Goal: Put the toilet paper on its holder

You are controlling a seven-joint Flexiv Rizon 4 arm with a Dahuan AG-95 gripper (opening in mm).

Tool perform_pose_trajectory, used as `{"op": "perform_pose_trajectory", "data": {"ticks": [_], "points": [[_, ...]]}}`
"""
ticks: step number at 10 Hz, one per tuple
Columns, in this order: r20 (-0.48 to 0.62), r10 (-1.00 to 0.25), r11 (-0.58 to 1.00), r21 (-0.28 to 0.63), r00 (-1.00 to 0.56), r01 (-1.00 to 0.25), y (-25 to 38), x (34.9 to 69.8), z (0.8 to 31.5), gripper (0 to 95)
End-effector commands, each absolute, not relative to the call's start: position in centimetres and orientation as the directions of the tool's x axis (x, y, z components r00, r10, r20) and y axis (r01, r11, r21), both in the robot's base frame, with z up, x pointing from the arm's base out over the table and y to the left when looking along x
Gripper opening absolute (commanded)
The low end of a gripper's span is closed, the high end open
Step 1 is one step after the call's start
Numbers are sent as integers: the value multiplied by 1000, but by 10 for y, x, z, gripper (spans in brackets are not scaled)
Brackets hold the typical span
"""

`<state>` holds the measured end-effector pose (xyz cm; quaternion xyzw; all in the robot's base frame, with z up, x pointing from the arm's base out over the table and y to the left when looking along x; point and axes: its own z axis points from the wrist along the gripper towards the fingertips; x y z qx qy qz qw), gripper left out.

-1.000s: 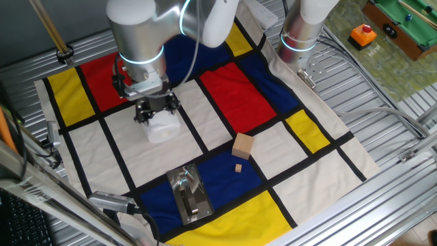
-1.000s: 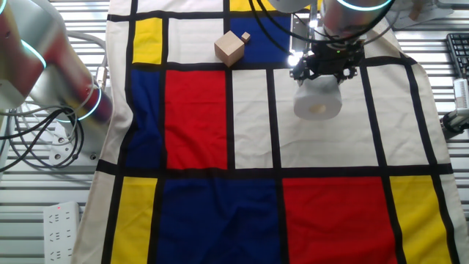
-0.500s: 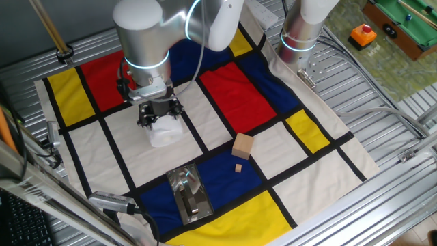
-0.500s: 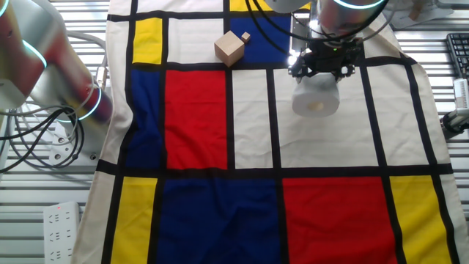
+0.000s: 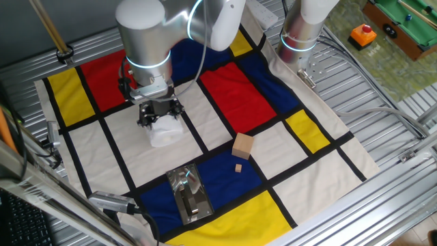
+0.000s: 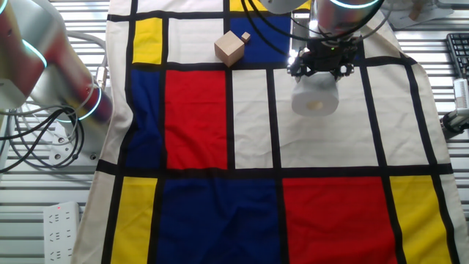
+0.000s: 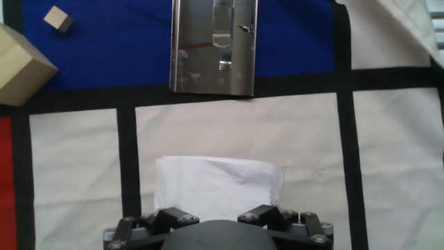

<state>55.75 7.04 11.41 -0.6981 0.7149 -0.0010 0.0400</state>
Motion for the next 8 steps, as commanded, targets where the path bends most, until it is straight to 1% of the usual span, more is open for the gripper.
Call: {"op": "perform_pose_trajectory", "data": {"ticks": [1, 3, 4, 7, 8], "points": [[-54, -998, 39, -55, -36, -998, 71, 558, 114, 0], [-44, -998, 37, -55, -35, -998, 71, 558, 114, 0], [-68, -998, 13, -51, -10, -999, 71, 558, 114, 0], [-86, -995, -38, -46, 41, -998, 71, 558, 114, 0], [-112, -992, -55, -49, 60, -997, 71, 558, 114, 0]]}}
